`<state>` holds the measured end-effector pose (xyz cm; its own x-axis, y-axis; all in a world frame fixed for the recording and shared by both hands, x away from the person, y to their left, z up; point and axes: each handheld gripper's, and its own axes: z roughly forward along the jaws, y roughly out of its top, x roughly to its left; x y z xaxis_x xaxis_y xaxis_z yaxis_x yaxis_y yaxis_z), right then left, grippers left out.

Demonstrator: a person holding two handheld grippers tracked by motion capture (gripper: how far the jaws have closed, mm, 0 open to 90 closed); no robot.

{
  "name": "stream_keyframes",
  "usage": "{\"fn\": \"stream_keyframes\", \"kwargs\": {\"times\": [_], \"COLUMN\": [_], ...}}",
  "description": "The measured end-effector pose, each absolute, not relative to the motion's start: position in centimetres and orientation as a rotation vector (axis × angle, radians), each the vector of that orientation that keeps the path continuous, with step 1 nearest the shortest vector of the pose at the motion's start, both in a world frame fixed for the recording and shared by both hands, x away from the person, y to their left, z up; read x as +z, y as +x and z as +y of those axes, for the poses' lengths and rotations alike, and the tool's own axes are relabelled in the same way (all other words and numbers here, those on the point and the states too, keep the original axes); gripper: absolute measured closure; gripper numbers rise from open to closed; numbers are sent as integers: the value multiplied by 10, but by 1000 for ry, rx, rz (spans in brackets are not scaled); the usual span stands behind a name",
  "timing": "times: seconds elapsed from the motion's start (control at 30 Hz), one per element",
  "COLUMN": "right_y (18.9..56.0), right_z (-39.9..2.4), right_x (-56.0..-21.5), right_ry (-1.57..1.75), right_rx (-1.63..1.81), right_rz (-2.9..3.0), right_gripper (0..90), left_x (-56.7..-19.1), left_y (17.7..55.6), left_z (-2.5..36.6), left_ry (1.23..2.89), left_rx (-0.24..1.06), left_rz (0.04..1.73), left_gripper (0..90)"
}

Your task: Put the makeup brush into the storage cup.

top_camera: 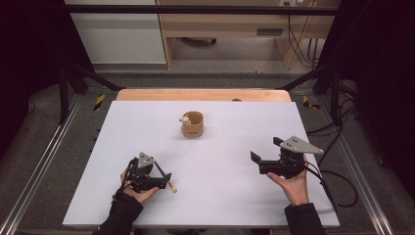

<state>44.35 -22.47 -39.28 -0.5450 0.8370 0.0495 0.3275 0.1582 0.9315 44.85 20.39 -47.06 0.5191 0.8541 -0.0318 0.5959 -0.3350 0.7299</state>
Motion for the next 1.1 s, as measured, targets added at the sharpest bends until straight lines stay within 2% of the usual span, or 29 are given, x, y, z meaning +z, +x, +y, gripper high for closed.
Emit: {"fn": "stream_keyframes", "kwargs": {"times": [0.53,1.1], "right_y": [443,443], "right_z": [-224,-224], "right_x": [-393,-393], "right_ry": [1101,1105], "right_rx": [1375,1376], "right_rz": [1956,1958], "right_gripper": [38,38], "left_x": [-476,-474], "left_y": [449,444], "left_z": [200,200], "left_ry": [2103,2172], "left_rx": [462,466], "left_rz": [1204,1174], "left_gripper": [217,357]}}
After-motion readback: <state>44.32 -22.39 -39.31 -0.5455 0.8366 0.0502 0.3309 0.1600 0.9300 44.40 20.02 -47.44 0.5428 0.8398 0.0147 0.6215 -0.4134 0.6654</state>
